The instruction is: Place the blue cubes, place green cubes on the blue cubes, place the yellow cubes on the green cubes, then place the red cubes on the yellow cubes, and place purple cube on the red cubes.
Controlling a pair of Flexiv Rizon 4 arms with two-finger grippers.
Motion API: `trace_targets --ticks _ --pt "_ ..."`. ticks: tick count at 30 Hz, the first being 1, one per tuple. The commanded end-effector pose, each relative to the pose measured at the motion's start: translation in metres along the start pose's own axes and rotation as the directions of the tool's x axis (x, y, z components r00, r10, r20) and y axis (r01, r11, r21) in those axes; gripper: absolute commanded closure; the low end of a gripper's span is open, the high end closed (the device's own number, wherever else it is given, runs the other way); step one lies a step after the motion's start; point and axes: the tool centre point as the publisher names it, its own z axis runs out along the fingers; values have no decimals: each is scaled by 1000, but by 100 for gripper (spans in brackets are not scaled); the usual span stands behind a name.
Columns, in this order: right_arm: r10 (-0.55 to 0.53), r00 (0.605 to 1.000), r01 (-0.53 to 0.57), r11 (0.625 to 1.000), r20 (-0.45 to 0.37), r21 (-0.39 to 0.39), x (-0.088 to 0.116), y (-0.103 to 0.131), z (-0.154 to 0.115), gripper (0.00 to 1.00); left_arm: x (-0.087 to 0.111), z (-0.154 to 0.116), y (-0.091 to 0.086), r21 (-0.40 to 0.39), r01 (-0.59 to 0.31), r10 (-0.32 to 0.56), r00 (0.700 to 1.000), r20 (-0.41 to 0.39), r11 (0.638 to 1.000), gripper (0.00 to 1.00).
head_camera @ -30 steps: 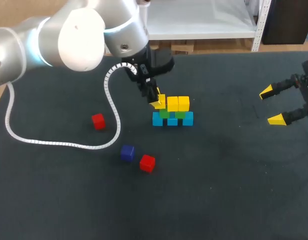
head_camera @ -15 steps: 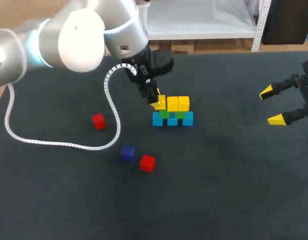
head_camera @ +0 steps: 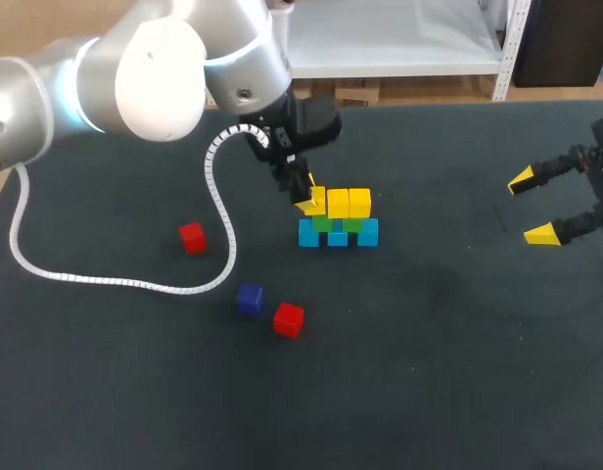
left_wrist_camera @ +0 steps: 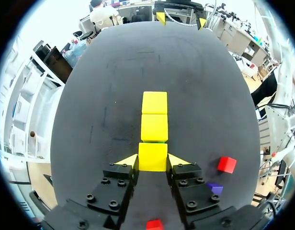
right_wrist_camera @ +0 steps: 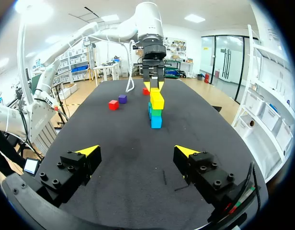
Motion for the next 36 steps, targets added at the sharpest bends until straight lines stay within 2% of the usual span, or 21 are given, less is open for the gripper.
trace_targets --ticks 1,28,29,30,31,34,36 --pt "-1 1000 1 1000 2 -1 0 -1 1 0 0 1 3 6 -1 1 1000 -1 1000 100" --pt "-1 1000 1 1000 2 -1 0 -1 1 0 -1 4 4 13 1 -1 1000 -11 1000 100" --pt "-1 1000 1 1000 2 -1 0 -1 1 0 -1 4 4 14 1 -1 1000 -12 1000 90" --pt "-1 1000 1 1000 2 -1 0 -1 1 0 -1 4 4 17 1 -1 1000 -12 1000 65" --pt "-1 1000 1 1000 2 -1 0 -1 1 0 -1 4 4 18 1 -1 1000 -12 1000 51" --pt "-1 1000 1 1000 2 -1 0 -1 1 0 -1 4 4 19 2 -2 1000 -13 1000 38" --pt "-1 1000 1 1000 2 -1 0 -1 1 0 -1 4 4 18 1 0 1000 -15 1000 34"
